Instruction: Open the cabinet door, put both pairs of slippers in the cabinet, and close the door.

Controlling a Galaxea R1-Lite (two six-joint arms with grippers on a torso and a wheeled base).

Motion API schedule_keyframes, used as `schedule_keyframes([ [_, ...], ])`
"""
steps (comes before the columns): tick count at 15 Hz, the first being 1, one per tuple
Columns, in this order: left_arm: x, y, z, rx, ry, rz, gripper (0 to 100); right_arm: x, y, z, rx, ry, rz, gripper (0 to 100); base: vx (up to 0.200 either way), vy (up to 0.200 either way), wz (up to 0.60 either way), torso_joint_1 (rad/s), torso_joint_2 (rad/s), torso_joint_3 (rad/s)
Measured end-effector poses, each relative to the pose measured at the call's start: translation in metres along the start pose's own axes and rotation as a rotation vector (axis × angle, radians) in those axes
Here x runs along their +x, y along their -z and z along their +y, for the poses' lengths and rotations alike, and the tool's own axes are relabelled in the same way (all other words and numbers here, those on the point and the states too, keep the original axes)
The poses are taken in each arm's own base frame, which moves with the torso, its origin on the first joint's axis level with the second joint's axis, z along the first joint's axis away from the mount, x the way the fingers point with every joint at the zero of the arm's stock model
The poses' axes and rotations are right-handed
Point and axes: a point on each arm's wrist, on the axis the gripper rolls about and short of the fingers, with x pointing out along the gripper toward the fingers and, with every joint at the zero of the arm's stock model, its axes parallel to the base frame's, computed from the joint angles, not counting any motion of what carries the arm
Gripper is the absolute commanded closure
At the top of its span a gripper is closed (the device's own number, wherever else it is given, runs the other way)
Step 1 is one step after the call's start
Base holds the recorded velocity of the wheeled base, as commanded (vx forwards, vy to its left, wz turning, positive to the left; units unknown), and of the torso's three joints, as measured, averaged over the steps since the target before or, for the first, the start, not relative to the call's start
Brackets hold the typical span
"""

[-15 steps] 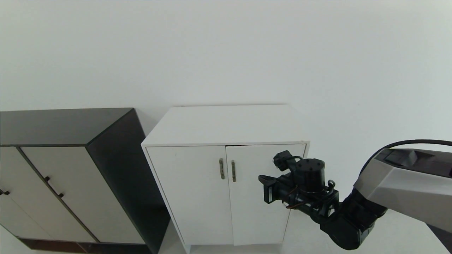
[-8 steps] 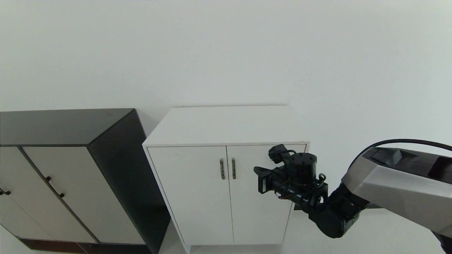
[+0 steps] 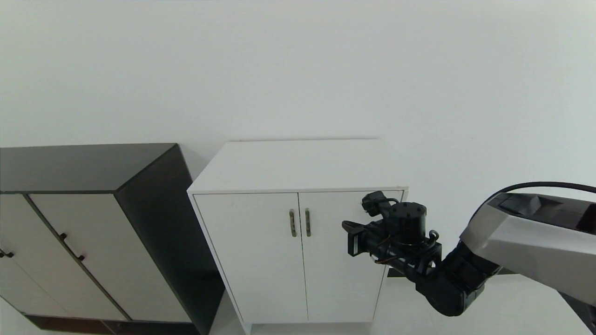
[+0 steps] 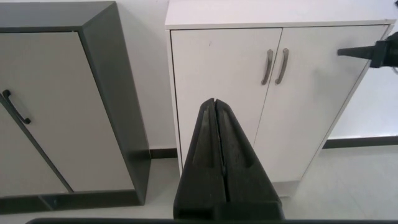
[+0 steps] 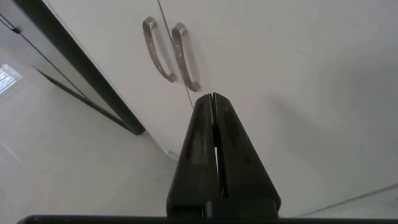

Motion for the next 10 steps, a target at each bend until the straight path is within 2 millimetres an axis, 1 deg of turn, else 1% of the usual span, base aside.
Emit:
schedule_keyframes([
  [2, 0.000, 0.000, 0.000, -0.001, -0.001, 0.000, 100, -0.018, -0.006, 0.002, -0.005, 0.022, 0.002, 100, 0.000, 0.000, 0.00, 0.000, 0.00, 0.000],
  [4, 0.000, 0.000, 0.000, -0.001, 0.000, 0.000, 100, -0.044, -0.008, 0.000, -0.007, 0.068, 0.009, 100, 0.000, 0.000, 0.00, 0.000, 0.00, 0.000],
  [6, 0.000, 0.000, 0.000, -0.001, -0.001, 0.000, 100, -0.073, -0.007, -0.011, -0.005, 0.162, 0.011, 100, 0.000, 0.000, 0.00, 0.000, 0.00, 0.000],
  [8, 0.000, 0.000, 0.000, -0.001, -0.001, 0.000, 100, -0.097, -0.005, -0.024, 0.000, 0.257, 0.001, 100, 0.000, 0.000, 0.00, 0.000, 0.00, 0.000],
  [10, 0.000, 0.000, 0.000, -0.001, -0.001, 0.000, 100, -0.125, 0.001, -0.038, 0.009, 0.353, 0.009, 100, 0.000, 0.000, 0.00, 0.000, 0.00, 0.000],
])
